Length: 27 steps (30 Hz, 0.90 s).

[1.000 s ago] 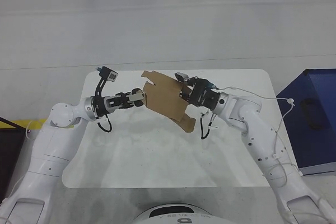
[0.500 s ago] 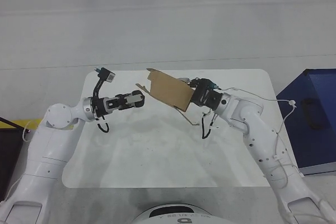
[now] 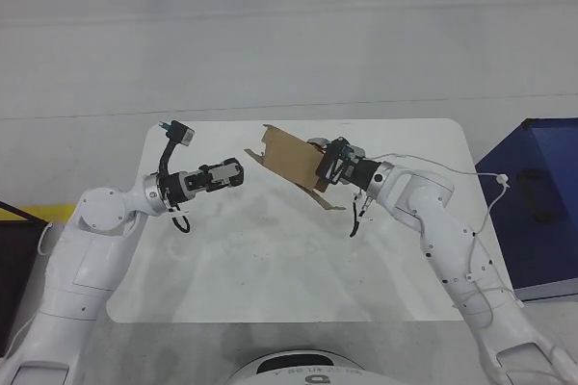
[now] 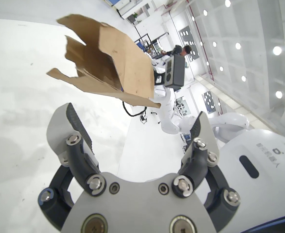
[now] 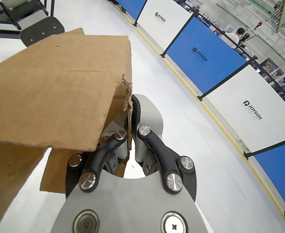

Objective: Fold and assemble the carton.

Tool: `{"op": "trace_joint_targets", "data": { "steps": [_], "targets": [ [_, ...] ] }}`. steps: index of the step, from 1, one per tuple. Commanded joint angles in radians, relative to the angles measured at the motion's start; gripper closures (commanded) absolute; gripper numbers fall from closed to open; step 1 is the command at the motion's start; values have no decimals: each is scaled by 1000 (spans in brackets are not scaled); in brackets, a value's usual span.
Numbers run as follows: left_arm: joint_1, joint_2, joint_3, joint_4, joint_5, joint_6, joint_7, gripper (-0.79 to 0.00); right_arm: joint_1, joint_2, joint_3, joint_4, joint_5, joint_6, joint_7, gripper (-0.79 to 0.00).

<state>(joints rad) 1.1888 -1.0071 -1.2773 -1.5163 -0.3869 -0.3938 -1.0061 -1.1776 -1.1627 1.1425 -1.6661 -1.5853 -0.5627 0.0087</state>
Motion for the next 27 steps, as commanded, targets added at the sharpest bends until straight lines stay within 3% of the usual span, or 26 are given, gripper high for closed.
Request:
{"op": "trace_joint_targets", "data": {
  "steps": [1, 6, 12, 21, 27],
  "targets": [
    [-4, 1, 12, -25, 68, 89, 30, -785, -5, 0, -3, -8, 4, -4, 1, 0],
    [-18, -1, 58, -74, 176, 222, 58, -785, -14, -1, -6, -18, 35, -10, 2, 0],
    [-34, -6, 99, -109, 265, 283, 96, -785, -19, -2, 6, -9, 109, -16, -14, 0],
    [33, 5, -20, -84, 44, 41, 44, -785, -27, -4, 69, 102, 473, -152, -142, 0],
    [103, 20, -115, -111, 43, 18, 60, -785, 0, -12, 50, 209, 675, -284, -164, 0]
  ]
}}
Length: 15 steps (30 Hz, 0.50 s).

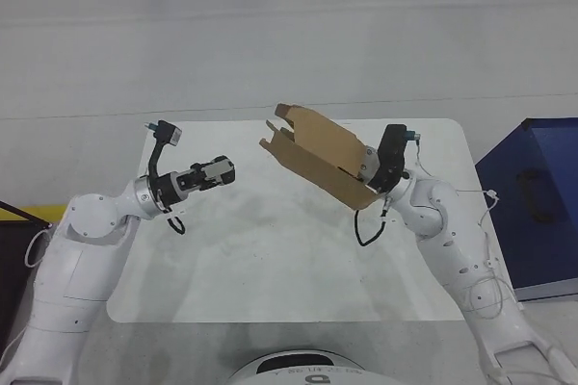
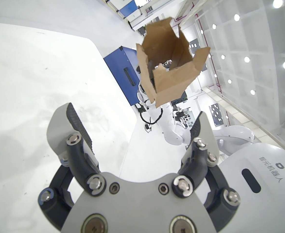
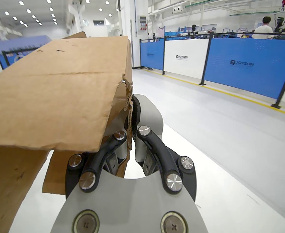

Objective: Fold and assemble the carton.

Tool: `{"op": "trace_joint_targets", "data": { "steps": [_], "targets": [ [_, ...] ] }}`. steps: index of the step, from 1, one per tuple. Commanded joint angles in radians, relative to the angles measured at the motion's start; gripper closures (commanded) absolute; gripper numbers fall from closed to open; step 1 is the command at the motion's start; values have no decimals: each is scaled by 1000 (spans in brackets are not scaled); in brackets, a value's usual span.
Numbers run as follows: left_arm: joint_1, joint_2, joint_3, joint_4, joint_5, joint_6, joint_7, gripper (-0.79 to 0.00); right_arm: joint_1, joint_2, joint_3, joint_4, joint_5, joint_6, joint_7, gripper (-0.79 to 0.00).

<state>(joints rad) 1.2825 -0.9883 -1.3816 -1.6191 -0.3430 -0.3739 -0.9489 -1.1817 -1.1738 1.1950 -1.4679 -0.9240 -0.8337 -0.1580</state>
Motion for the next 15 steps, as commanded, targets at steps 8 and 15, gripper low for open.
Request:
{"op": "trace_joint_targets", "data": {
  "steps": [8, 15],
  "targets": [
    [41, 11, -43, -139, 104, 91, 39, -785, 13, -2, -7, 24, 21, -21, 4, 0],
    [29, 6, -12, -228, 258, 264, 184, -785, -1, -4, -24, -3, 20, -6, 33, 0]
  ]
}}
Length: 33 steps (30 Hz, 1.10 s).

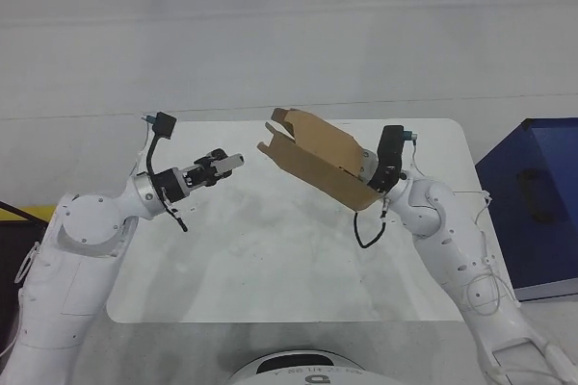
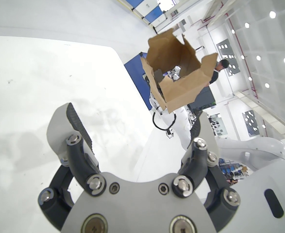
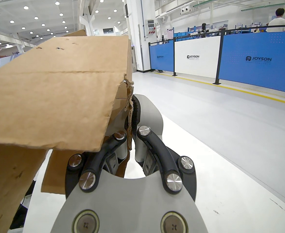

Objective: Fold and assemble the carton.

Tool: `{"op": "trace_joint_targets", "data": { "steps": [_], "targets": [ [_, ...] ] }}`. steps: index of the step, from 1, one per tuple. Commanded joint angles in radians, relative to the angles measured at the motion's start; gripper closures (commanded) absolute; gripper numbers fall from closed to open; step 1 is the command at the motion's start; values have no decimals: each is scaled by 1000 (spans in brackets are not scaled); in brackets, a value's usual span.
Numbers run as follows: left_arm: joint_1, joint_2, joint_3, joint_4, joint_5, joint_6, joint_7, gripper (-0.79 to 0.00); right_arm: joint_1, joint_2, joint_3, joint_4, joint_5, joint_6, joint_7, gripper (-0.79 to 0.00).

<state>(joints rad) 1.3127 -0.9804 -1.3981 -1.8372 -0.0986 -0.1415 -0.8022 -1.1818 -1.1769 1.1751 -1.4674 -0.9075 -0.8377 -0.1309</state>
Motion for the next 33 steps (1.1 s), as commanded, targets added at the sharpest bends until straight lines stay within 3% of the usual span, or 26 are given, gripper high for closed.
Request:
{"op": "trace_joint_targets", "data": {
  "steps": [1, 10, 22, 33],
  "targets": [
    [-4, -4, 12, -18, 28, 53, 62, -785, 0, -1, -9, -7, 1, -2, 15, 0],
    [-84, -17, 125, -60, 160, 221, 91, -785, 32, -8, -37, -16, 22, -20, 30, 0],
    [-158, -22, 198, -79, 273, 378, -8, -785, 52, -22, -75, 29, 125, -42, 37, 0],
    [-217, -36, 246, -79, 235, 362, -29, -785, 37, -25, -87, 7, 107, -30, 51, 0]
  ]
}}
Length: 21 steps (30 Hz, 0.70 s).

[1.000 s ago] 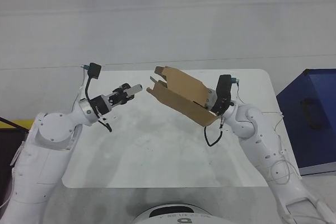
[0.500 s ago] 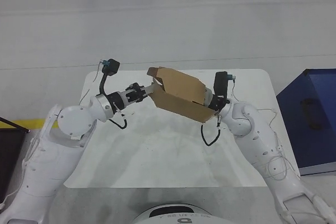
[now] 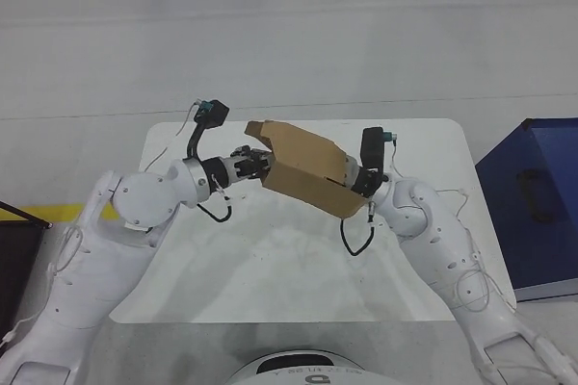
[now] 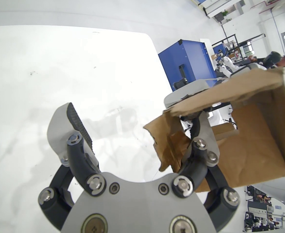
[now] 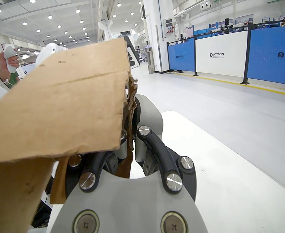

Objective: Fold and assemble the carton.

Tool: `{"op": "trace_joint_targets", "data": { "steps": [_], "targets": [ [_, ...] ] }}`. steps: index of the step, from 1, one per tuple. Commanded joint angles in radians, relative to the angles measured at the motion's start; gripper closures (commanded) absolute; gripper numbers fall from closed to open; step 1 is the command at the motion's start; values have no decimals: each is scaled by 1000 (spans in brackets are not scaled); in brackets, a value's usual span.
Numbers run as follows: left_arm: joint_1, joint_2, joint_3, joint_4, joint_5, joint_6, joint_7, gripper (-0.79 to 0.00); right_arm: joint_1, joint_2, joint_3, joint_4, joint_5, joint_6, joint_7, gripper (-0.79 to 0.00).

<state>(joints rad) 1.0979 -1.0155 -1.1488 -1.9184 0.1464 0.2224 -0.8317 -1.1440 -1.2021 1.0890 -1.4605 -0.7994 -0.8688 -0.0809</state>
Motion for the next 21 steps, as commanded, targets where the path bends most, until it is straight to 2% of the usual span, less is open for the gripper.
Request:
{"op": "trace_joint_targets", "data": {
  "steps": [1, 7, 12, 15, 18, 21],
  "targets": [
    [-1, 0, -9, 4, -12, -2, 1, -785, -2, 0, -1, 1, -1, 1, 2, 0],
    [56, 13, -92, 16, -50, -10, -22, -785, -16, 2, 17, 0, -9, 3, 2, 0],
    [169, 32, -230, -1, -88, -42, -28, -785, -43, 8, 41, -9, -14, 6, -2, 0],
    [234, 41, -286, -28, -93, -70, -41, -785, -43, 8, 41, -9, -14, 6, -2, 0],
    [273, 45, -299, -62, -88, -112, -60, -785, -43, 8, 41, -9, -14, 6, -2, 0],
    [277, 47, -273, -91, -48, -133, -77, -785, -43, 8, 41, -9, -14, 6, -2, 0]
  ]
}}
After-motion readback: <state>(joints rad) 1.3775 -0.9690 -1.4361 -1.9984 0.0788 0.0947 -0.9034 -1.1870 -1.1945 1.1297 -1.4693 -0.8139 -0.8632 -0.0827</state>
